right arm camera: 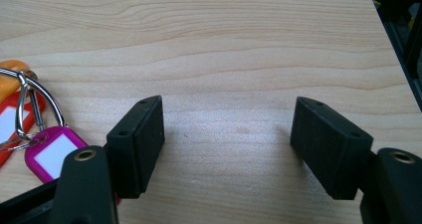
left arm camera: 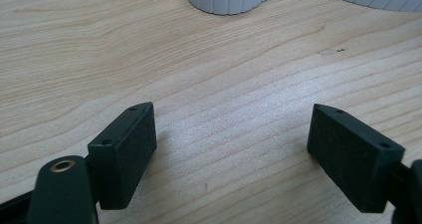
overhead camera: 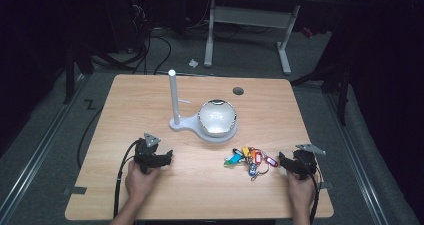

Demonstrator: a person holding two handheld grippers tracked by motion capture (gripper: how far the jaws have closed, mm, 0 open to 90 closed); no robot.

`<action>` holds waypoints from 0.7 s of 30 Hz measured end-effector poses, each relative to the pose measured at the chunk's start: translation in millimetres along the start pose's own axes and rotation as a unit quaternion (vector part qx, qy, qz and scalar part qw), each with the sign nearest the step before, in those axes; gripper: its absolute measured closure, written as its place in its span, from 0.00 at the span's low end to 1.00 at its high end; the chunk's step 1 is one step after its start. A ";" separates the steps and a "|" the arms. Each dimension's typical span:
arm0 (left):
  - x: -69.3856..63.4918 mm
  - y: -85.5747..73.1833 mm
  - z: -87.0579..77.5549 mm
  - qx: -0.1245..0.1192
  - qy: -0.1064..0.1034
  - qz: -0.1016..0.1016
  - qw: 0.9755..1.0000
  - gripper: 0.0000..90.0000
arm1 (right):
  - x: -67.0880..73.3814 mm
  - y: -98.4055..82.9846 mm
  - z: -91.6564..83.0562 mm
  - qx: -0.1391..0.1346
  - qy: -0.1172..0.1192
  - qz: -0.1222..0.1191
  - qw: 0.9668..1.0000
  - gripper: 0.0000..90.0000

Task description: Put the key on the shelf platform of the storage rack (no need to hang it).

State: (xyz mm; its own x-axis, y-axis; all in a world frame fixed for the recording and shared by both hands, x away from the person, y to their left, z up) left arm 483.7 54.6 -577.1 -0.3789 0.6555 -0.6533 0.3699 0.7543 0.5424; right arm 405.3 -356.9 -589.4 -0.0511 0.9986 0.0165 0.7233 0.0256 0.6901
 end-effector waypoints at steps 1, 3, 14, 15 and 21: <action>0.0 0.0 0.0 0.000 0.000 0.000 1.000 0.22 | 0.1 0.2 0.2 -0.001 0.001 0.000 1.000 0.33; 0.0 -0.1 -0.1 0.000 0.000 0.000 1.000 0.22 | -0.1 0.1 0.1 0.000 0.000 -0.001 1.000 0.33; -0.3 -2.1 -2.3 -0.002 -0.002 0.005 1.000 0.22 | 0.3 -0.7 -0.9 -0.002 0.001 -0.003 1.000 0.33; -0.3 -2.4 -2.5 -0.001 -0.003 0.004 1.000 0.22 | 0.5 -0.7 -0.7 -0.002 0.001 -0.001 1.000 0.33; -0.3 -2.6 -2.8 0.000 -0.003 0.005 1.000 0.22 | 0.8 -0.9 -0.9 0.000 0.002 -0.002 1.000 0.32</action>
State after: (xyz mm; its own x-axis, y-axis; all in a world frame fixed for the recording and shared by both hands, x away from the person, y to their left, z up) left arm 480.5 52.5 -576.8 -0.3700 0.6630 -0.6509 0.3737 0.7476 0.5490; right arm 404.1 -356.2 -589.3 -0.0563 0.9983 0.0161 0.7226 0.0296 0.6906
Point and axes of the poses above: each handheld gripper's, and its own axes: z roughly forward along the jaws, y roughly out of its top, x roughly to its left, the point moved 10 cm from there along z, roughly forward along the jaws, and after that the axes turned 3 degrees about y, right-handed, at the moved point
